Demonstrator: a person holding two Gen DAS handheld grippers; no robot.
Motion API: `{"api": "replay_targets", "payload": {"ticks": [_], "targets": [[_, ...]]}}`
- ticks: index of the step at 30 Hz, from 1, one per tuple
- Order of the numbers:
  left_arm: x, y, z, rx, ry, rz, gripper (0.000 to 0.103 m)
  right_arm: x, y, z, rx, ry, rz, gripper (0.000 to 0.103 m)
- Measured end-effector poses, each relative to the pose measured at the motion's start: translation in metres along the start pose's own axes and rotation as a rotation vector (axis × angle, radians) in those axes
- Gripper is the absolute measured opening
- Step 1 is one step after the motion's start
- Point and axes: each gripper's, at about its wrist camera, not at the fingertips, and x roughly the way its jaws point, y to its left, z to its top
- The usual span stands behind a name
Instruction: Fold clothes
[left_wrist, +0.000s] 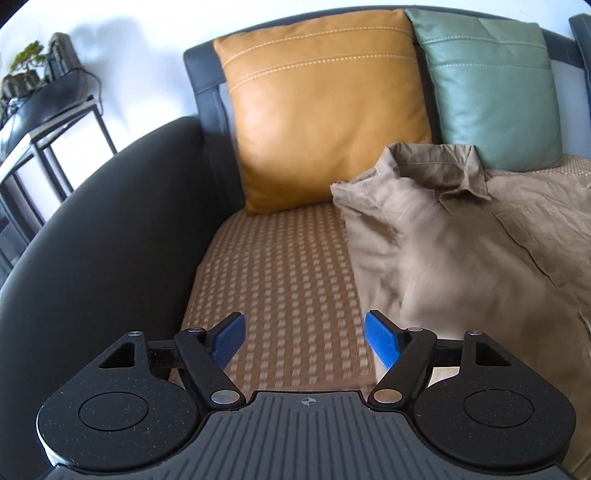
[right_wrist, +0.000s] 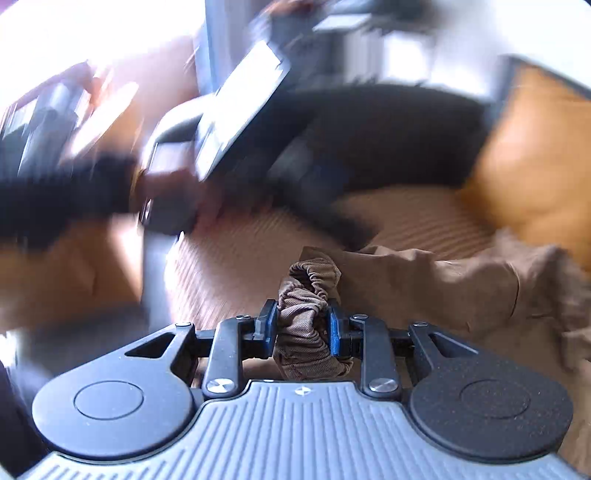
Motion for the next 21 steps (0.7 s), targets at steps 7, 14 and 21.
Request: {"api": "replay_targets", "payload": {"ticks": [7, 14, 21], "targets": [[-0.013, -0.005, -0.005, -0.019, -0.025, -0.208, 0.082, 0.033, 0.037, -0.026, -0.089, 0.084, 0.010, 0.033], [0.006, -0.055, -0.023, 0.093, 0.057, -0.397, 0.076, 0.047, 0.056, -0.044, -0.130, 0.135, 0.044, 0.034], [0.047, -0.084, -0.079, 0.234, 0.141, -0.271, 0.079, 0.046, 0.052, -0.057, -0.068, 0.107, 0.100, 0.037]]}}
